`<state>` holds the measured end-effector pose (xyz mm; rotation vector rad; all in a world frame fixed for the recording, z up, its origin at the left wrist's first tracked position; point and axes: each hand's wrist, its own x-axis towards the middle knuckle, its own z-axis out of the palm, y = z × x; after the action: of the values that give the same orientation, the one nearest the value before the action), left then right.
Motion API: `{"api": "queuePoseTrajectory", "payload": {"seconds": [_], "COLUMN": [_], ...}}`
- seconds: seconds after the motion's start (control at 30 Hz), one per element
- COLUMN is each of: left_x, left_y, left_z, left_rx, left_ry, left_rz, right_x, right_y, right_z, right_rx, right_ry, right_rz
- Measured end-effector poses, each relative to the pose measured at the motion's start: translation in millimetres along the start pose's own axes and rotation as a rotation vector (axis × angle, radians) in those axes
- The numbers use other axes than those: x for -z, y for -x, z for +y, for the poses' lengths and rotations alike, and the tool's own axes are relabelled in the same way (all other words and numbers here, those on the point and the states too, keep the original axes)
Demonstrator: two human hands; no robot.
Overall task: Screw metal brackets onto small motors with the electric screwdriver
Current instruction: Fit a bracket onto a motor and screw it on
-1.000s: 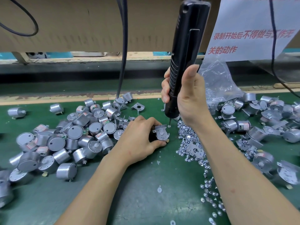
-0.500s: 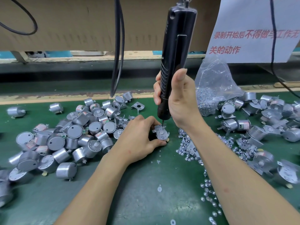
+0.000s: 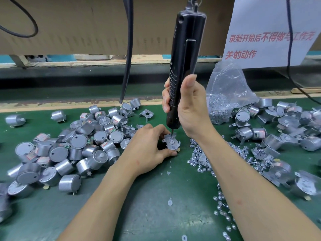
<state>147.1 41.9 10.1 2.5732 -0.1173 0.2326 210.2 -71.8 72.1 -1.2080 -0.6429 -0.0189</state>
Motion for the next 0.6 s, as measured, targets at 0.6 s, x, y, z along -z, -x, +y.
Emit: {"api": "queuePoseTrajectory", "payload": {"seconds": [0.6], "left_x": [-2.9], "left_y": [0.1], "left_z": [-3.1], "left_rx": [-0.049], "left_ry": [0.015], "left_rz": [0.043], "right_x": [-1.1], "right_y": [-0.9], "right_z": [5.3], "right_rx": [-0.025], "right_ry": [0.005], "right_rz": [-0.009]}}
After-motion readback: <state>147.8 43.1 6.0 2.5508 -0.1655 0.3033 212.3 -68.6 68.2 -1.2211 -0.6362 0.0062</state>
